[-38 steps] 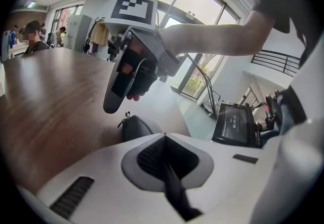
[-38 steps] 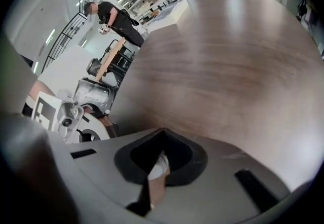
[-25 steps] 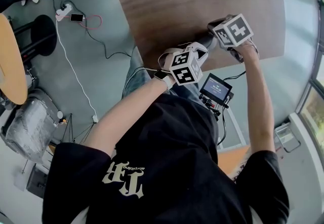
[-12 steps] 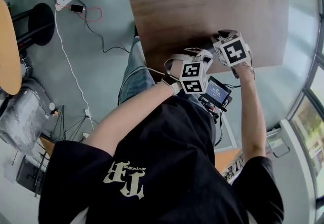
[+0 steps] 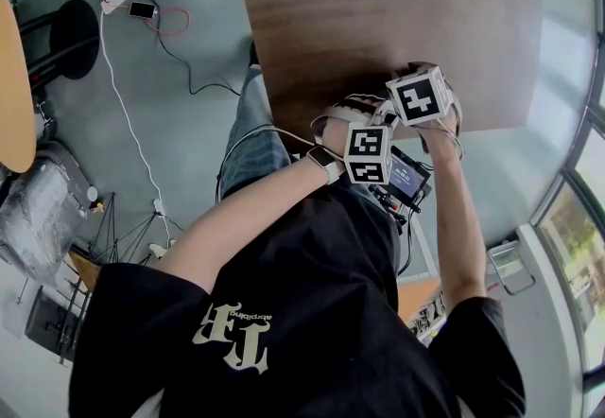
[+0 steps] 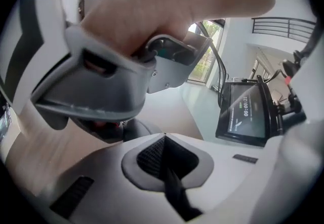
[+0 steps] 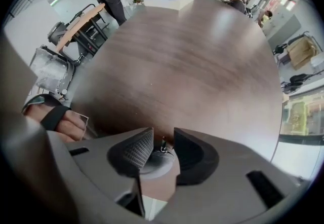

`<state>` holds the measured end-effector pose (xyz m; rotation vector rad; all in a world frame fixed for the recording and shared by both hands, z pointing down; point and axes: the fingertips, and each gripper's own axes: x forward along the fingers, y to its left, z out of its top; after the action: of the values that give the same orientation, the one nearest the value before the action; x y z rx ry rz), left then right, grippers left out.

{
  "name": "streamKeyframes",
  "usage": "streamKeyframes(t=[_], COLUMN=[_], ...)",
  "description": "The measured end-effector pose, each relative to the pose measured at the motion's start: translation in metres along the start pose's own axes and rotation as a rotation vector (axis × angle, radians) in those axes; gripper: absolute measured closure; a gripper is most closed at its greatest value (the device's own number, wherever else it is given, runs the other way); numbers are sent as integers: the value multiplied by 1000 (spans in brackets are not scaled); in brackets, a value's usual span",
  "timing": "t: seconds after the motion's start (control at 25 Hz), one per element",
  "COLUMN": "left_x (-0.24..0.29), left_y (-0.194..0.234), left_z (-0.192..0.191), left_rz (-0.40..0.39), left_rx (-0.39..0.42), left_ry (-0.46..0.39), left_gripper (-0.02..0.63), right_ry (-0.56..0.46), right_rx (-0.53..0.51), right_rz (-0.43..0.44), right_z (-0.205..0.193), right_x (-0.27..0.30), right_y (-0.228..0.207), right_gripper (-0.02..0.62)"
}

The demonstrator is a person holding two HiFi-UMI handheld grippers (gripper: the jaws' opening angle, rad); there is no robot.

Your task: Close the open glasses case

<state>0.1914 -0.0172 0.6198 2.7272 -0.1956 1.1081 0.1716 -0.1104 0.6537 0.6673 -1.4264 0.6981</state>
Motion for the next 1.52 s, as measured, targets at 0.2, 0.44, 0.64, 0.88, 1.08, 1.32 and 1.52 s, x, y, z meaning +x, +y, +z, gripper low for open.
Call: streamKeyframes(t=[0.2, 0.44, 0.64, 0.88, 1.08, 1.32, 1.52], left_x=[1, 2, 2, 3, 1, 3, 3], left_y=[-1, -2, -3, -1, 3, 3, 4], left_z=[0, -1, -1, -3, -4, -6, -6], left_rz=[-4, -12, -23, -41, -63, -68, -72], left_rx=[4, 5, 8, -5, -29, -29, -37], left_ry=[13, 16, 15, 9, 2, 4, 3], left_gripper=[600, 600, 600, 600, 600, 600, 600], right_ry=[2, -56, -142, -219, -253, -304, -360], right_rx=[89, 265, 473, 654, 728, 892, 980], right_rz=[8, 130, 278, 407, 471, 622, 711], right_z=[5, 6, 4, -1, -1, -5, -12], right_x=[0, -7, -15, -17, -18, -13, -11], right_y=[-5, -16, -24, -33, -38, -41, -46], right_gripper=[580, 606, 606, 606, 607, 609, 610])
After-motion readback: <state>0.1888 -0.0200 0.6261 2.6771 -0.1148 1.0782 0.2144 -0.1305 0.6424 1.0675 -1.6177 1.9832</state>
